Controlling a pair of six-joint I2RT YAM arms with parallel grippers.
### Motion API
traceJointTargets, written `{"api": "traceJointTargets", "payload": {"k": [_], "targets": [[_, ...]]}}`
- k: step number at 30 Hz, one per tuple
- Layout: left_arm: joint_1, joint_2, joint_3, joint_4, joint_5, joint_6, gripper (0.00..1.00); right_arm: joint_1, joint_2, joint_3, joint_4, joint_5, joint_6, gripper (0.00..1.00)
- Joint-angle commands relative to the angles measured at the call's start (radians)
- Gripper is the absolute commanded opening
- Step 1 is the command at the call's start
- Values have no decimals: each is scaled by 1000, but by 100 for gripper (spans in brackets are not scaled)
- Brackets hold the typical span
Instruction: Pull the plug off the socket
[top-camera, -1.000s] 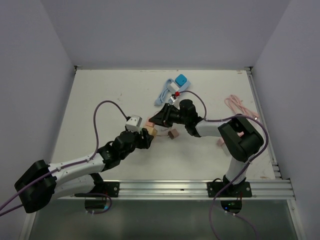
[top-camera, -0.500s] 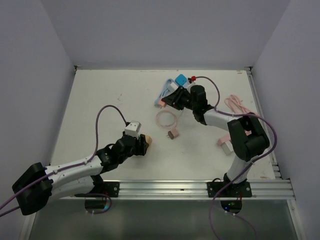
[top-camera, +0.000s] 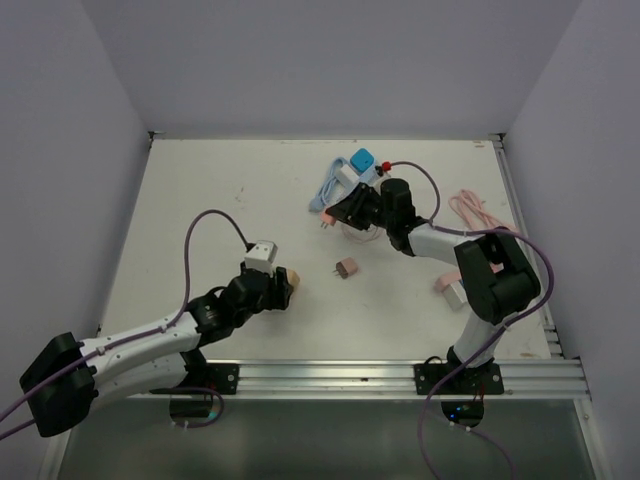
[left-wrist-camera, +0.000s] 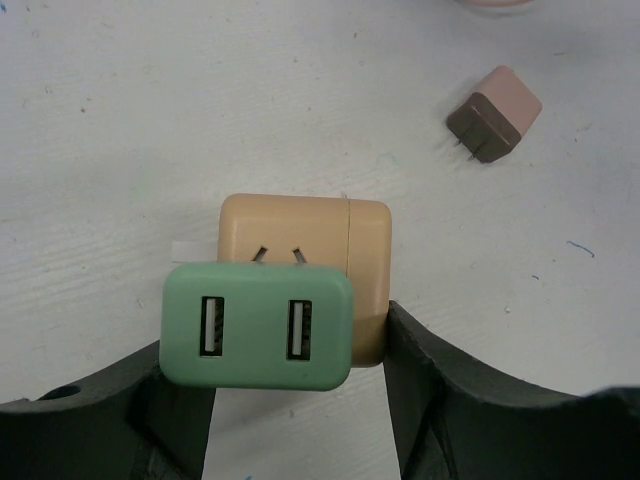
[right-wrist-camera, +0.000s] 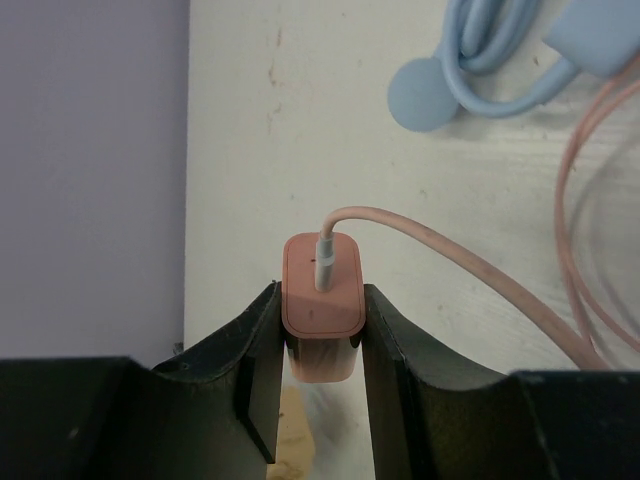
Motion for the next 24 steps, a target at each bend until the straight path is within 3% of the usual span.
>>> {"api": "traceJointTargets", "payload": {"k": [1, 6, 9, 12, 13, 18, 24], "targets": [[-3, 19, 95, 47, -51, 12, 0, 4, -17, -43, -38, -49, -46, 5], [0, 68, 129, 67, -73, 37, 0, 22, 4, -86, -79, -56, -81, 12], [6, 101, 140, 82, -70, 43, 0, 25, 15, -101, -104, -50, -96, 23], [9, 137, 147, 93, -82, 52, 0, 27, 10, -121, -128, -40, -118, 38], [14, 159, 155, 91, -83, 55, 0, 27, 3, -129, -143, -29, -130, 48], [22, 217, 184, 87, -70, 55, 0, 25, -36, -172, -176, -4, -158, 79], [22, 288, 187, 102, -86, 55, 0, 34, -138, -207, -220, 48, -198, 91]]}}
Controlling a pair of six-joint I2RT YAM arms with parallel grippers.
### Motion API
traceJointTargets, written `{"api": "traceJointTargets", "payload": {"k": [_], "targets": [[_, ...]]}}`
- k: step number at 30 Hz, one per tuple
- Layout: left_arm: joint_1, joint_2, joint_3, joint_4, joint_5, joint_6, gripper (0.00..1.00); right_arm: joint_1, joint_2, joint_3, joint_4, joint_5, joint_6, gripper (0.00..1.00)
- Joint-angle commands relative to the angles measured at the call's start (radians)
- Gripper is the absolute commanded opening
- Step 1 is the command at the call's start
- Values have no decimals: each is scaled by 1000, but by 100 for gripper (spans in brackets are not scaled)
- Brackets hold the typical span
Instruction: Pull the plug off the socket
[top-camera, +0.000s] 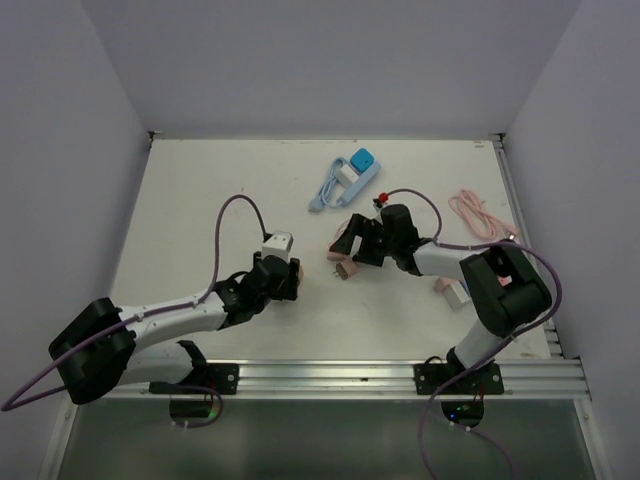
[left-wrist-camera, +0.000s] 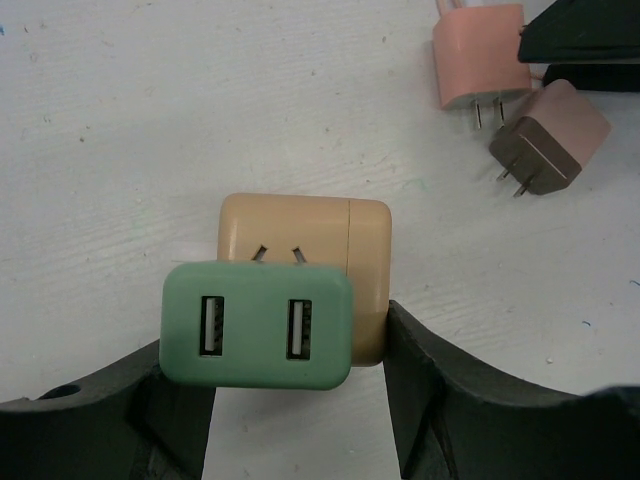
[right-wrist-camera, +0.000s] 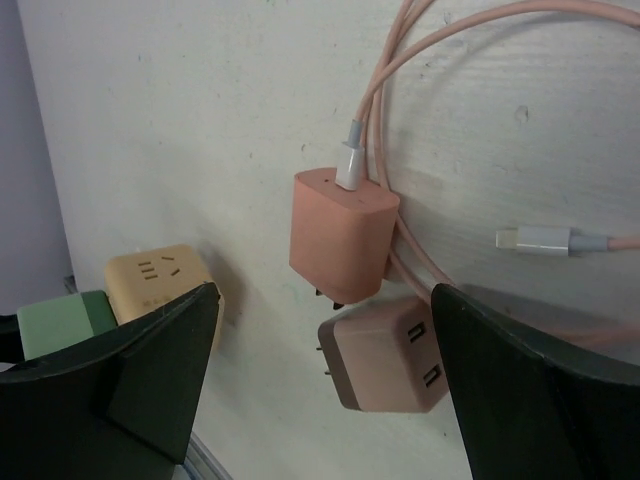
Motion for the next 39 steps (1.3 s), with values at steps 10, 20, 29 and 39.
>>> {"api": "traceJointTargets", "payload": {"k": [10, 20, 29, 39], "targets": [[6, 141, 101, 27, -37, -22, 28, 68, -230, -84, -28, 119, -130, 94], [4, 91, 137, -74, -5, -53, 85, 115, -242, -123, 23, 105, -213, 98], [4, 10, 227, -203, 20, -76, 100, 151, -313, -132, 12, 111, -357, 99], [124, -109, 456, -482, 65, -48, 100, 338, -299, -127, 142, 211, -645, 99]]}}
